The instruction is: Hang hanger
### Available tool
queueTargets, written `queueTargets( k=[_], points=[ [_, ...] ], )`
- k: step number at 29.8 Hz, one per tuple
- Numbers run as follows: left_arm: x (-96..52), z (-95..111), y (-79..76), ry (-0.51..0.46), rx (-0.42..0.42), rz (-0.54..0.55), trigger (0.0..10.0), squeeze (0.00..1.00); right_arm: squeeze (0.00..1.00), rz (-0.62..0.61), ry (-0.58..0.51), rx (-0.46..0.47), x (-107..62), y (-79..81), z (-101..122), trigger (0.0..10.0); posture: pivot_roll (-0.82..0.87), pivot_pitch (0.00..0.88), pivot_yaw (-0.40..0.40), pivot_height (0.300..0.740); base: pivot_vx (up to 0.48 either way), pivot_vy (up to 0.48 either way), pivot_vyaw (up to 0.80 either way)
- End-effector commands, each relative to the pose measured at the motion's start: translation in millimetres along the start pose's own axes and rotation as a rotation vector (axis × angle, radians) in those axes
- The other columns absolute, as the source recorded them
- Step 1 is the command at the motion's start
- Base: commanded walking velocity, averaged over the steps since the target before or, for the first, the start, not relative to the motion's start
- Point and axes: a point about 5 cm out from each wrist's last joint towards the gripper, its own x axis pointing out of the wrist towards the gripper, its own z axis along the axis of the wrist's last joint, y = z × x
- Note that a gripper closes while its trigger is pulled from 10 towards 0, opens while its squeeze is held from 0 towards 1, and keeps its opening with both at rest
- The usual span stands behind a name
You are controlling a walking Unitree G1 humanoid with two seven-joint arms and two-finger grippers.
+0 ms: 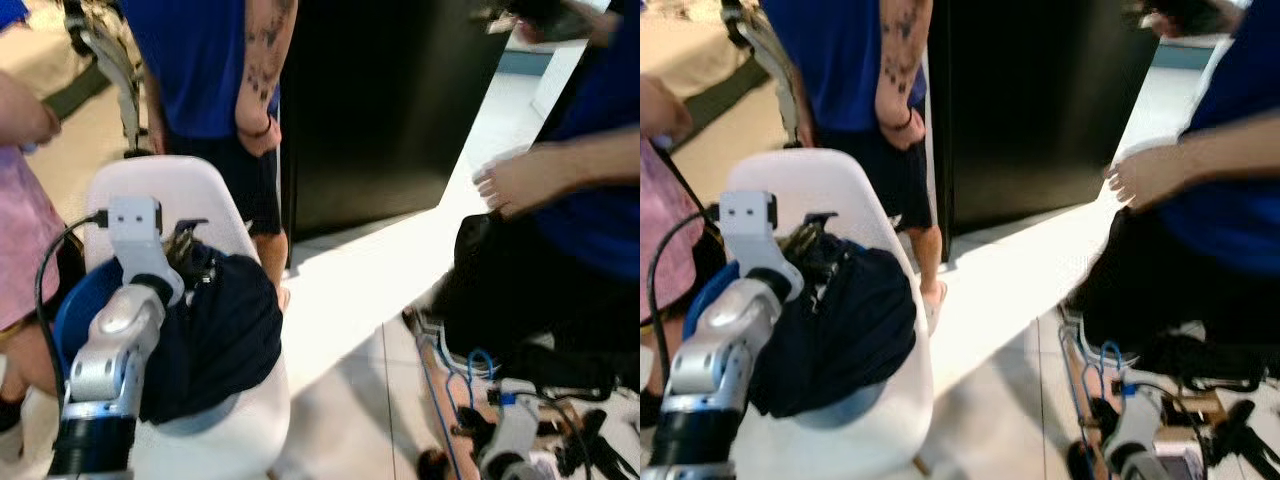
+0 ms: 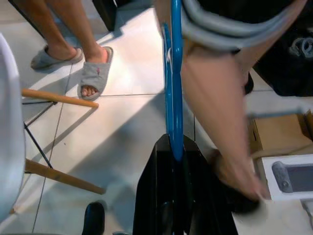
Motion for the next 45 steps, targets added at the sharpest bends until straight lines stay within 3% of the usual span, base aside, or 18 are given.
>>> queueTargets(
  k=[1, 4, 8, 13, 17, 19, 22, 23, 25, 27, 28, 32, 36, 37, 45],
  points=[
    [2.5, 17.6, -3.9, -0.066, -0.001, -0.010, 10.0, 0.00, 0.00, 0.014, -0.021, -0.014, -0.4, 5.3, 0.0, 10.0, -0.02, 0.115, -0.049, 0.740, 0.000, 0.000, 0.00],
    [9.5, 48.4, -8.6, -0.155, 0.013, -0.042, 10.0, 0.00, 0.00, 0.034, -0.064, -0.025, -3.9, 13.1, 0.9, 10.0, -0.01, 0.111, -0.052, 0.740, 0.000, 0.000, 0.00],
    [12.3, 72.1, -19.7, -0.224, 0.053, -0.104, 10.0, 0.00, 0.00, 0.044, -0.099, -0.035, -10.2, 8.4, 7.6, 10.0, -0.01, 0.114, -0.052, 0.740, 0.000, 0.000, 0.00],
    [12.1, 91.4, -31.6, -0.279, 0.078, -0.155, 10.0, 0.00, 0.00, 0.044, -0.116, -0.039, -13.9, -3.7, 19.6, 10.0, -0.01, 0.110, -0.052, 0.740, 0.000, 0.000, 0.00],
    [11.1, 107.8, -36.9, -0.330, 0.125, -0.168, 10.0, 0.00, 0.00, 0.046, -0.119, -0.040, -12.0, -1.5, 25.6, 10.0, -0.01, 0.109, -0.052, 0.740, 0.000, 0.000, 0.00],
    [11.1, 107.8, -36.9, -0.330, 0.125, -0.168, 10.0, 0.00, 0.00, 0.046, -0.119, -0.040, -12.0, -1.5, 25.6, 10.0, -0.01, 0.109, -0.052, 0.740, 0.000, 0.000, 0.00],
    [13.7, 122.8, -22.1, -0.364, 0.255, -0.044, 10.0, 0.00, 0.00, 0.061, -0.142, -0.042, -10.0, 18.3, 34.1, 10.0, -0.01, 0.110, -0.053, 0.740, 0.000, 0.000, 0.00],
    [13.7, 122.8, -22.1, -0.364, 0.255, -0.044, 10.0, 0.00, 0.00, 0.061, -0.142, -0.042, -10.0, 18.3, 34.1, 10.0, -0.01, 0.110, -0.053, 0.740, 0.000, 0.000, 0.00],
    [14.3, 115.2, 2.3, -0.295, 0.372, 0.145, 10.0, 0.00, 0.00, 0.072, -0.159, -0.042, -10.6, 33.1, 40.1, 10.0, -0.01, 0.112, -0.053, 0.740, 0.000, 0.000, 0.00],
    [14.3, 115.2, 2.3, -0.295, 0.372, 0.145, 10.0, 0.00, 0.00, 0.072, -0.159, -0.042, -10.6, 33.1, 40.1, 10.0, -0.01, 0.112, -0.053, 0.740, 0.000, 0.000, 0.00],
    [6.3, 107.2, 29.4, -0.235, 0.446, 0.366, 10.0, 0.00, 0.00, 0.079, -0.164, -0.038, -11.0, 43.6, 42.5, 10.0, -0.01, 0.115, -0.053, 0.740, 0.000, 0.000, 0.00],
    [-3.3, 109.1, 41.6, -0.244, 0.520, 0.487, 10.0, 0.00, 0.00, 0.081, -0.154, -0.034, -8.7, 47.5, 38.8, 10.0, -0.02, 0.117, -0.056, 0.740, 0.000, 0.000, 0.00],
    [-7.5, 112.4, 38.4, -0.265, 0.578, 0.513, 10.0, 0.00, 0.00, 0.077, -0.122, -0.028, -3.2, 45.4, 28.0, 10.0, -0.01, 0.119, -0.059, 0.740, 0.000, 0.000, 0.00],
    [-7.8, 105.5, 31.0, -0.249, 0.567, 0.500, 10.0, 0.00, 0.00, 0.069, -0.089, -0.023, -0.6, 41.6, 18.6, 10.0, -0.01, 0.119, -0.058, 0.740, 0.000, 0.000, 0.00],
    [-5.7, 79.6, 9.4, -0.176, 0.501, 0.420, 10.0, 0.00, 0.00, 0.039, -0.021, -0.005, 0.6, 29.6, 5.9, 10.0, -0.01, 0.121, -0.055, 0.740, 0.000, 0.000, 0.00]
  ],
)
